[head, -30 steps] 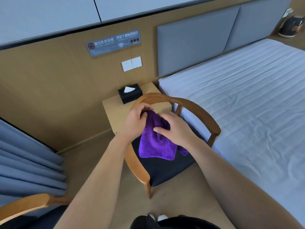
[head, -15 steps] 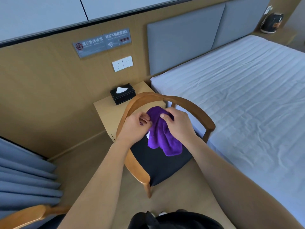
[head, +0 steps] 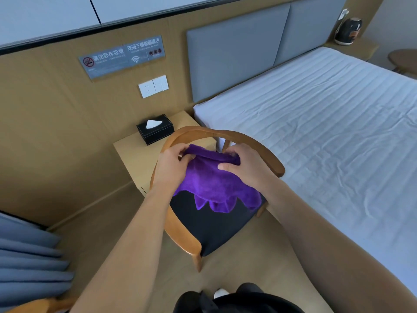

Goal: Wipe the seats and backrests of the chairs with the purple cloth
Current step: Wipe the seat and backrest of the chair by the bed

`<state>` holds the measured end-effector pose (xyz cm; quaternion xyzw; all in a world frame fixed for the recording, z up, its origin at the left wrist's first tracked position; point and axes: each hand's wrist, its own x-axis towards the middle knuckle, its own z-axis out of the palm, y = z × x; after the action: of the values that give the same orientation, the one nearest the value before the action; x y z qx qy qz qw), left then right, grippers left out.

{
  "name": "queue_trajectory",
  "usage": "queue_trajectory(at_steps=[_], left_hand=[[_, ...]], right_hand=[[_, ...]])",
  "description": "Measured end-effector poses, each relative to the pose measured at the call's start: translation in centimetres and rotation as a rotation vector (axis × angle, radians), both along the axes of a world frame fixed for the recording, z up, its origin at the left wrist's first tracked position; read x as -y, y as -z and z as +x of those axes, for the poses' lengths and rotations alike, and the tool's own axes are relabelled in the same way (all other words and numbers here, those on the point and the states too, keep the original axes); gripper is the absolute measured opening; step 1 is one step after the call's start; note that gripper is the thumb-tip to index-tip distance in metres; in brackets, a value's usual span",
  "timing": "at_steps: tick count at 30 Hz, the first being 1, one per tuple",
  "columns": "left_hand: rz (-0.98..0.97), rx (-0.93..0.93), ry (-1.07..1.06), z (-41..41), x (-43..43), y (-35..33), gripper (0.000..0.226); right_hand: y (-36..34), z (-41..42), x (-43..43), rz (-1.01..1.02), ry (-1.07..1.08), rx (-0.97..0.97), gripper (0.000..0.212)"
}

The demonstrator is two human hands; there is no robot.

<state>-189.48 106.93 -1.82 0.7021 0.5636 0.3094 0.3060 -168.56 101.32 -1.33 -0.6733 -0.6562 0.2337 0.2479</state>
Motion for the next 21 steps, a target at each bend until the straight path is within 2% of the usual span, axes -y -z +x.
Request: queue_trajectory(at_steps=[3,6,9,12,17,21], left_hand=[[-0.005,-0.004,0.031,0.0,0.2,0.0,0.014],[-0.008,0.020,0.035,-0.2,0.3,0.0,0.010],[-0.011,0.015,0.042,-0.4,0.0,-0.4,0.007],[-0.020,-0.021,0.043,-0.3,-0.2,-0.9,0.017],[-0.147,-0.100,0.060,0.7,-0.9,-0.7,0.028],[-0.287,-0.078,0.074,2.1,-1.7,-0.2,0.041]], right_hand=[[0.2,-0.3,-0.1,0.007,-0.010,0.092,0.028],[0.3,-0.8,-0.4,0.021,0.052,0.188,0.033],[0.2,-0.7,-0.6,0.031,0.078,0.097,0.037],[0.3,-0.7,-0.7,0.006,0.072,0.025,0.032],[0.8,0.1,-2.0,-0.004,0.073,-0.058,0.035],[2.0,1.8,-3.6,-0.076,-0.039,-0.021,0.045]])
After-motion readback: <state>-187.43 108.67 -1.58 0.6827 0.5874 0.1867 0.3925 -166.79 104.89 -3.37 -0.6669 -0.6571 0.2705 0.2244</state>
